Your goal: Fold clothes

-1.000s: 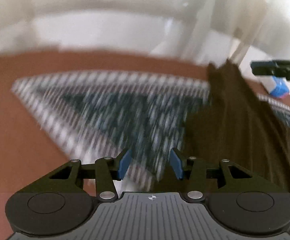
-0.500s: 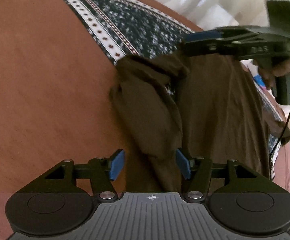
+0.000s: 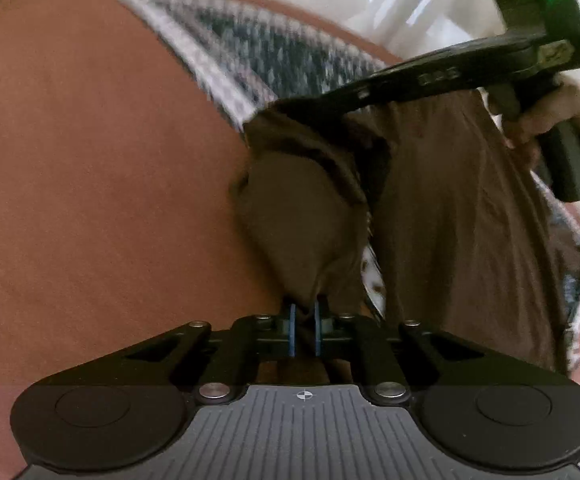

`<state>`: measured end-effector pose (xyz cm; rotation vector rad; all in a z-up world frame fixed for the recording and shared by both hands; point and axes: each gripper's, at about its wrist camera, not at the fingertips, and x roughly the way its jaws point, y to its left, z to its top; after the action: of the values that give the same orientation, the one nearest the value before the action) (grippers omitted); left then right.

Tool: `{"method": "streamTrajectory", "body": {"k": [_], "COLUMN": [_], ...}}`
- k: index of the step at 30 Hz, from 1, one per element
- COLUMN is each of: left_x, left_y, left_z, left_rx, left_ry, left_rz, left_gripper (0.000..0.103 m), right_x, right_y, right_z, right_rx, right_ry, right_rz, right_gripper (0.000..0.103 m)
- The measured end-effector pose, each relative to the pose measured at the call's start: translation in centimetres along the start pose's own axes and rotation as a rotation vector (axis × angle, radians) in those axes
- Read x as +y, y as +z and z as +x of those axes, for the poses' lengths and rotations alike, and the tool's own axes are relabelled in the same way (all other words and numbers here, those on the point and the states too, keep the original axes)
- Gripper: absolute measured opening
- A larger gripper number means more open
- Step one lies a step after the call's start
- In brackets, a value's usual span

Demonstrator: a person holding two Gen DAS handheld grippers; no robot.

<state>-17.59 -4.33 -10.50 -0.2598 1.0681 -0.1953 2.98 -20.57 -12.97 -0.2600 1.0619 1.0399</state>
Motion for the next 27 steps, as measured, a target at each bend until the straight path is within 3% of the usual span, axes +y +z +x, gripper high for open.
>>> {"method": "streamTrajectory", "body": {"k": [4, 6, 8, 10, 14, 17, 22, 27], "left_x": [0.6, 0.4, 0.4, 0.8, 2.1, 3.6, 5.6, 6.5], "left_y": [2.7, 3.1, 2.6, 1.4, -2.0, -3.7, -3.6, -1.9], "left_z": [-5.4, -7.2, -7.4, -6.1, -3.9, -4.4, -5.9, -3.9], "left_rx": [-0.136, -0.153, -0.111, -0.018, 0.142, 0.16, 0.053, 0.035], "left_ry": [0.082, 0.1, 0.081, 0.069, 0.061, 0.06, 0.064, 0.053], "left_rz": [0.063, 0.119, 0.154, 0.144, 0.087, -0.003, -0.168, -0.202], "left_gripper": [0.003, 0.005, 0.038, 0.054, 0.054, 0.058, 0.058, 0.058], "right_x": [0.2, 0.3, 0.2, 0.1, -0.1, 0.3, 0.2, -0.5], "right_y": [0.2, -1.0, -3.2, -6.2, -11.9, -14.6, -13.8, -11.0], "right_z": [-6.3, -8.8, -9.6, -8.3, -5.3, -5.1, -7.5, -8.5], "right_rx": [-0.145, -0.157, -0.106, 0.001, 0.18, 0.225, 0.169, 0.068], "right_ry": [0.003, 0.003, -0.001, -0.026, -0.06, -0.039, -0.011, -0.014], "right_rz": [-0.023, -0.062, -0.089, -0.112, -0.14, -0.122, -0.116, -0.09], "right_gripper": [0.005, 0.005, 0.005, 0.006, 0.008, 0.008, 0.01, 0.024]}}
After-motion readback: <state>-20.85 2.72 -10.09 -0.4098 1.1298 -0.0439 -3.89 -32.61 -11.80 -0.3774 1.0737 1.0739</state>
